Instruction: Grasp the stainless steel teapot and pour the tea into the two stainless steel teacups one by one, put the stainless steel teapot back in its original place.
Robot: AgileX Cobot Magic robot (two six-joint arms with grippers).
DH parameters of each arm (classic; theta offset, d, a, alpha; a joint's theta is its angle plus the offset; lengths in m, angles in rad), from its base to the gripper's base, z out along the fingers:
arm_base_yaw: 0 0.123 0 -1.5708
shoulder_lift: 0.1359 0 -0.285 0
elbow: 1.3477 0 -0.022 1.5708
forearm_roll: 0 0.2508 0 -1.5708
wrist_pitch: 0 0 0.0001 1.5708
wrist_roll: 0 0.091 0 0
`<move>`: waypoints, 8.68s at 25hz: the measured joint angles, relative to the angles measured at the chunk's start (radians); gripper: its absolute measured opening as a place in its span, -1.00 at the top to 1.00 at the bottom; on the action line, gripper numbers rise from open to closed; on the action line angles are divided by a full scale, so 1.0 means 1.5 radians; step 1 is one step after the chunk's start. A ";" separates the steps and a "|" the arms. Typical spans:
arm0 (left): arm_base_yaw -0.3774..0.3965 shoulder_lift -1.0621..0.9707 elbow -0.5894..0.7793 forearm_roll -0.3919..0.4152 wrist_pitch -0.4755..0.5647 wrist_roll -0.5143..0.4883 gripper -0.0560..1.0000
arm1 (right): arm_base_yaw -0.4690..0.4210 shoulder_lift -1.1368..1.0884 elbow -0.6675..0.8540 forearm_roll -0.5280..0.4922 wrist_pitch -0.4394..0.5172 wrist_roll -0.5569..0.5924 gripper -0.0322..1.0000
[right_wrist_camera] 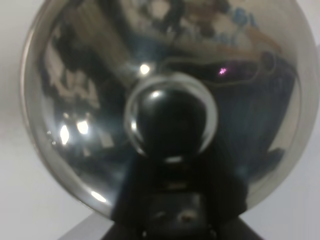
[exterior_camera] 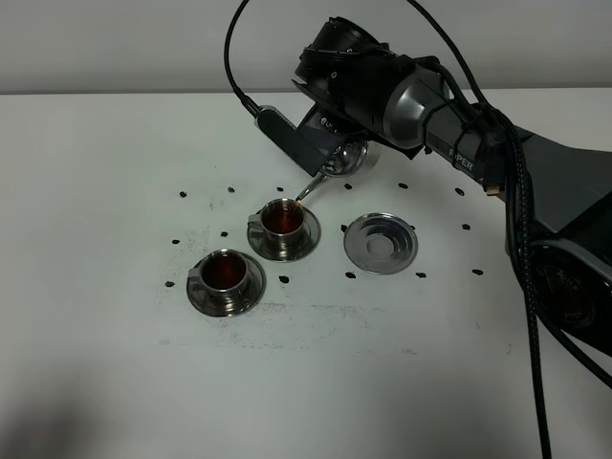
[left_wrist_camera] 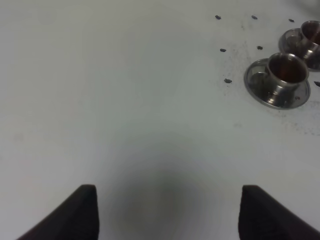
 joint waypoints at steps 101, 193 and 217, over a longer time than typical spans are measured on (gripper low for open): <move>0.000 0.000 0.000 0.000 0.000 0.000 -0.19 | -0.098 -0.063 0.054 0.433 0.045 0.730 0.60; 0.000 0.000 0.000 0.000 0.000 0.000 -0.19 | -0.130 -0.652 0.527 0.462 -0.073 0.822 0.21; 0.000 0.000 0.000 0.000 0.000 0.000 -0.19 | -0.452 -1.339 1.010 0.511 0.022 0.870 0.64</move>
